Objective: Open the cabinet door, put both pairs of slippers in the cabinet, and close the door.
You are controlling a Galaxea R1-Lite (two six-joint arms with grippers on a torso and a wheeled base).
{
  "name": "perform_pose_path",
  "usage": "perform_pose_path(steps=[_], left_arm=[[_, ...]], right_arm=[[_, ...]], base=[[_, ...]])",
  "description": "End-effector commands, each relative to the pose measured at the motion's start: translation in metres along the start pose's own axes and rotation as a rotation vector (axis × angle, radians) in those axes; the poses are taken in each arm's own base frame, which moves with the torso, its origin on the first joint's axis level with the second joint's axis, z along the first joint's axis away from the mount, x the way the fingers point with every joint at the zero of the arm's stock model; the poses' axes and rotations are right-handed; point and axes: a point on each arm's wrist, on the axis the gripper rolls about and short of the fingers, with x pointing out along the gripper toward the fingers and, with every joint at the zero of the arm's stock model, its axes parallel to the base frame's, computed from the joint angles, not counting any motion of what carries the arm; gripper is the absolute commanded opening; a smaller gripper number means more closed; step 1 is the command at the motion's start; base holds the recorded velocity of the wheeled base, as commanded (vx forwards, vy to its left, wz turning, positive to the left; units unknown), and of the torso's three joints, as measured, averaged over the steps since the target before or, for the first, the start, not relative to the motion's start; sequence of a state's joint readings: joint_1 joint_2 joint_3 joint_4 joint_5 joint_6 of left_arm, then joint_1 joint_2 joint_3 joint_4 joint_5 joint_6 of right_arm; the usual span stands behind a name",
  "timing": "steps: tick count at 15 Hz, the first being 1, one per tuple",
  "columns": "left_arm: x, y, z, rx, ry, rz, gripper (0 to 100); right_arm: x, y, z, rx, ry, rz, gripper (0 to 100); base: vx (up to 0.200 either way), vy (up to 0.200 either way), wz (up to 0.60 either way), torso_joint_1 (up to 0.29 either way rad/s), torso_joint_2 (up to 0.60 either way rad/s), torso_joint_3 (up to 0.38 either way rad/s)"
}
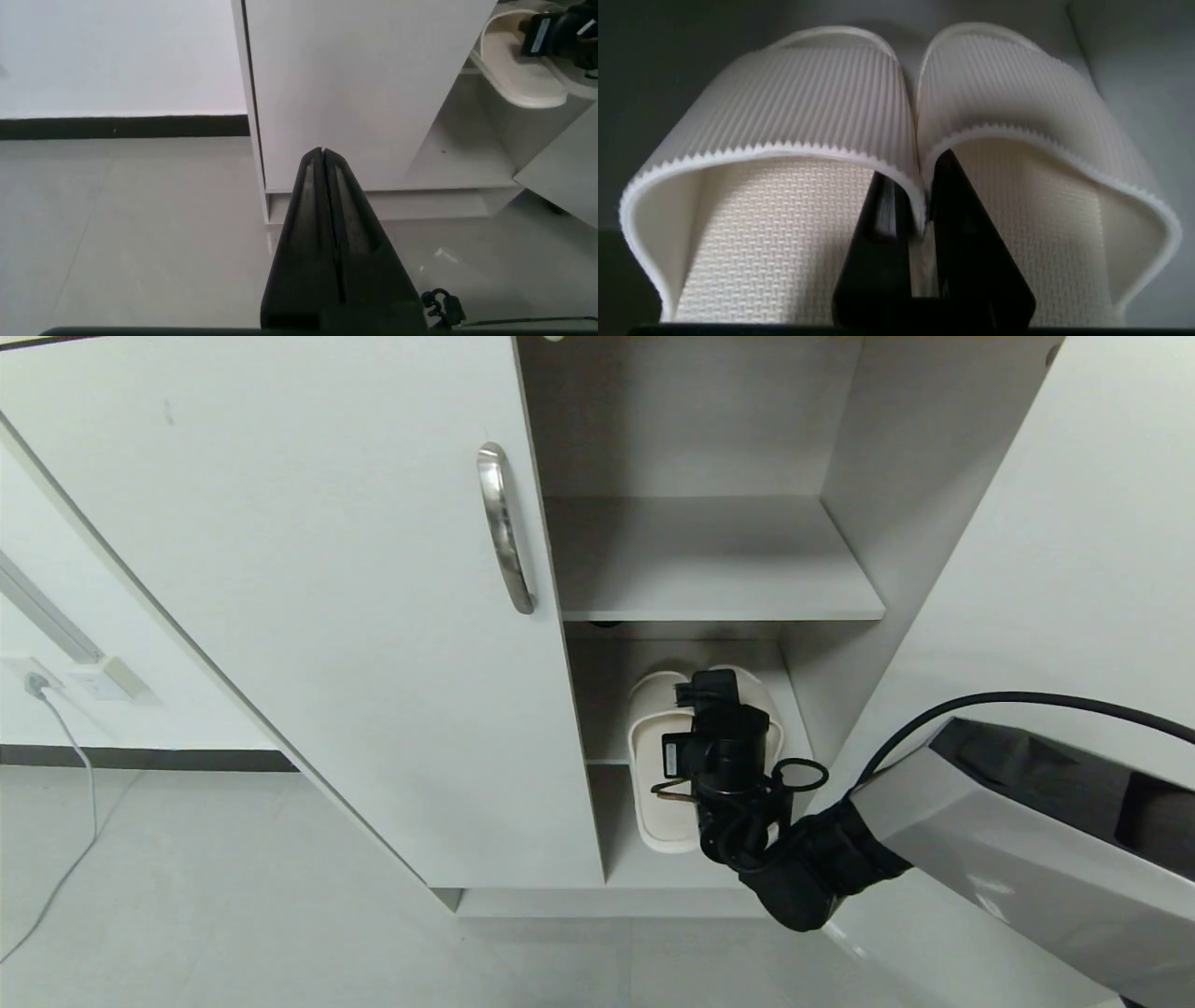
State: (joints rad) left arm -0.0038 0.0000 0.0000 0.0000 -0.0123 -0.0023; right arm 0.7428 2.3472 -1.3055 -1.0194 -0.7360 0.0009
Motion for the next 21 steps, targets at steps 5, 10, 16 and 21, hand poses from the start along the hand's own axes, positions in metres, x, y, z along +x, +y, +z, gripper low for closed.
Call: perform_pose_path(steps=[5,10,16,21], left_arm=[[0.0,0.0,0.0,-0.002,0.002,0.001,0],[0.0,0.0,0.0,-0.001,0.002,0.001,0],[0.0,0.0,0.0,-0.001,0.002,0.002,0],[0.0,0.0,0.0,0.001,0.002,-0.001,0]], right_arm=[[0.051,0.006,0.012,0.027,-0.029,-0.054,0],[0.068,0.007,0.019,0.04,-0.044,-0.073,0],[0.076,0.002,0.011,0.028,-0.03,-0.088,0],[0.074,0.002,0.009,0.017,-0.022,-0.091,100]], base=[[0.0,0.0,0.0,0.0,0.0,0.0],[0.0,0.0,0.0,0.0,0.0,0.0],[0.0,0.0,0.0,0.0,0.0,0.0],[0.0,0.0,0.0,0.0,0.0,0.0]])
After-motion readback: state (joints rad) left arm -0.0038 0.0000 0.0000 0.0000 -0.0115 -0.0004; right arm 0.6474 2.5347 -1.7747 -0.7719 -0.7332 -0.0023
